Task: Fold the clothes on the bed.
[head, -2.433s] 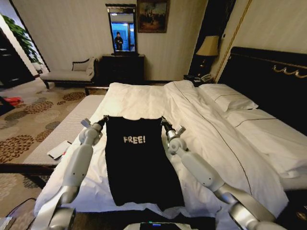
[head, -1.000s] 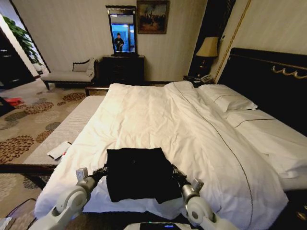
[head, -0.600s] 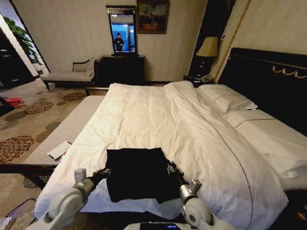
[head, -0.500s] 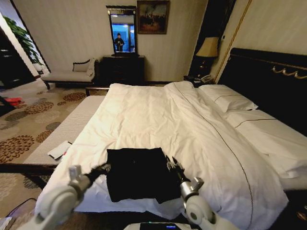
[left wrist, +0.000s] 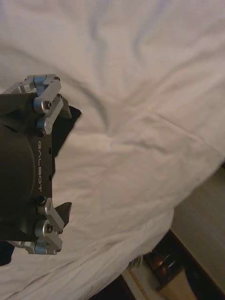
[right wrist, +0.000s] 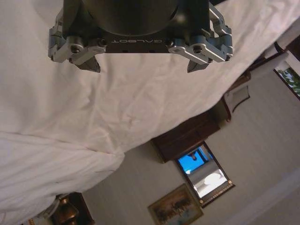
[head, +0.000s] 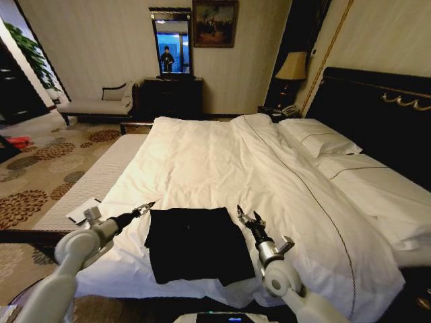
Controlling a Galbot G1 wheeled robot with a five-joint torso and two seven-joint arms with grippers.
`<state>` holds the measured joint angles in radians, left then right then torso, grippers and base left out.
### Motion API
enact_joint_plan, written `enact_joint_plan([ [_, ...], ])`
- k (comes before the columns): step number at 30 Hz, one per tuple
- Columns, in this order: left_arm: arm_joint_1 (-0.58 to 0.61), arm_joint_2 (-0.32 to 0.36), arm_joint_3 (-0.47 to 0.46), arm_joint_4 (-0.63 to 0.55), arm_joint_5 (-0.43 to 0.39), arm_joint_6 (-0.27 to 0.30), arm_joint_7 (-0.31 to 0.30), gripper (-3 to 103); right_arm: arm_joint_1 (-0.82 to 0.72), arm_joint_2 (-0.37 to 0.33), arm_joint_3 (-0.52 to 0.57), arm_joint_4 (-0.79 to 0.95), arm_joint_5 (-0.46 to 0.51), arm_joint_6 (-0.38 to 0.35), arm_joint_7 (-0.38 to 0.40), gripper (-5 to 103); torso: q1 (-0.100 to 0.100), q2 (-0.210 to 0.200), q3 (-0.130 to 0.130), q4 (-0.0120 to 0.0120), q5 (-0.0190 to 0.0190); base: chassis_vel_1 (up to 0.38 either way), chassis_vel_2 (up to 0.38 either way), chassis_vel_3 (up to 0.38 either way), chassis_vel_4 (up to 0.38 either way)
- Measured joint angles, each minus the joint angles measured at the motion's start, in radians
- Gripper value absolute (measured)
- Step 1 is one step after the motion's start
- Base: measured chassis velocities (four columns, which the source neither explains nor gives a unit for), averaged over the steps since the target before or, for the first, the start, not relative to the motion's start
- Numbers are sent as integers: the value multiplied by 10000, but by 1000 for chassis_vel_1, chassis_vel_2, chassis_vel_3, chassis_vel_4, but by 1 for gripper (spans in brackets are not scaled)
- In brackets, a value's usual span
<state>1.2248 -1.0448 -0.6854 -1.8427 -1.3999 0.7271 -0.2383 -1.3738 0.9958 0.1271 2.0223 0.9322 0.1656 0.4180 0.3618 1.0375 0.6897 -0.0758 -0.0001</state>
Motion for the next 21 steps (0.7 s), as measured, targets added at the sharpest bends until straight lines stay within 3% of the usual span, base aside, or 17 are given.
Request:
enact_joint_plan([
  [9,-514,-759,329,1376,559,44,338,100,-47,95,7,-302,-85,-69,117,100,0,0,0,3,1,0,0,0,0],
  [17,-690,-840,482,1773,967,-167,565,101,51,184,7,-580,-157,-136,246,100,-1,0,-1,4,3,0,0,0,0],
  [20,-822,-1013,684,1969,1363,-374,806,88,152,216,-12,-729,-160,-148,283,100,-1,0,-1,3,3,0,0,0,0],
  [21,-822,-1013,684,1969,1363,-374,806,88,152,216,-12,-729,-160,-148,283,100,-1,0,-1,3,3,0,0,0,0],
])
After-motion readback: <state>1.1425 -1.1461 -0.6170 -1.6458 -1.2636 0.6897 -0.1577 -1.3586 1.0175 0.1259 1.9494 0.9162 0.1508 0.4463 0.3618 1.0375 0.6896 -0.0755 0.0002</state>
